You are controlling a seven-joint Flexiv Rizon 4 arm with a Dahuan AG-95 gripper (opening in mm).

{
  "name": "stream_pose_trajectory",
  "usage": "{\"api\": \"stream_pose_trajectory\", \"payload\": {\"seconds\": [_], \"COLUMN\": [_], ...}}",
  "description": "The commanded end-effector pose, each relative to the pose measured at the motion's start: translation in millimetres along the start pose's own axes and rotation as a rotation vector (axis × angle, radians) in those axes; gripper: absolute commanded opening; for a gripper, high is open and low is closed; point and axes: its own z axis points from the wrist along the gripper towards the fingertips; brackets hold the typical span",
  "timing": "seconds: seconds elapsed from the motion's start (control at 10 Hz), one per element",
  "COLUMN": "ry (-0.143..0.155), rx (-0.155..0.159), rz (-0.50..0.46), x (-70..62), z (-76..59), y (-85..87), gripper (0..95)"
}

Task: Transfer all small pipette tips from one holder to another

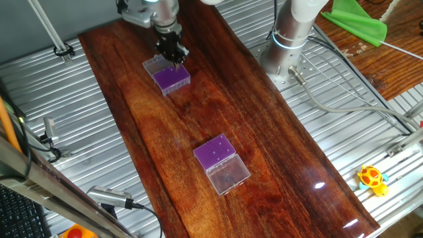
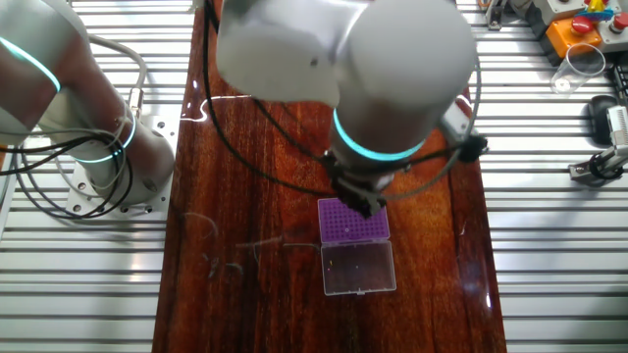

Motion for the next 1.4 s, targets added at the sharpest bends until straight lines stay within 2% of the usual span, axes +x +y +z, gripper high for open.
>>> {"api": "stream_pose_trajectory", "payload": {"seconds": [0.1,0.4,0.6,0.7,0.8,1.0,1.2,1.4], "ry": [0.003,0.009,0.010,-0.002,-0.021,-0.033,-0.034,-0.022], "rx": [0.007,0.013,0.009,0.000,0.007,0.016,0.020,0.035], "rz": [-0.016,-0.039,-0.039,-0.025,0.013,0.065,0.081,0.059], "x": [0.8,-0.4,-0.1,-0.1,-0.1,-0.1,-0.1,-1.4], "z": [0.2,1.8,2.7,2.7,2.7,2.7,2.7,3.3], "y": [-4.7,-15.2,-15.0,-15.0,-15.0,-15.0,-15.0,-20.6], "gripper": [0.0,0.0,0.0,0.0,0.0,0.0,0.0,0.0]}}
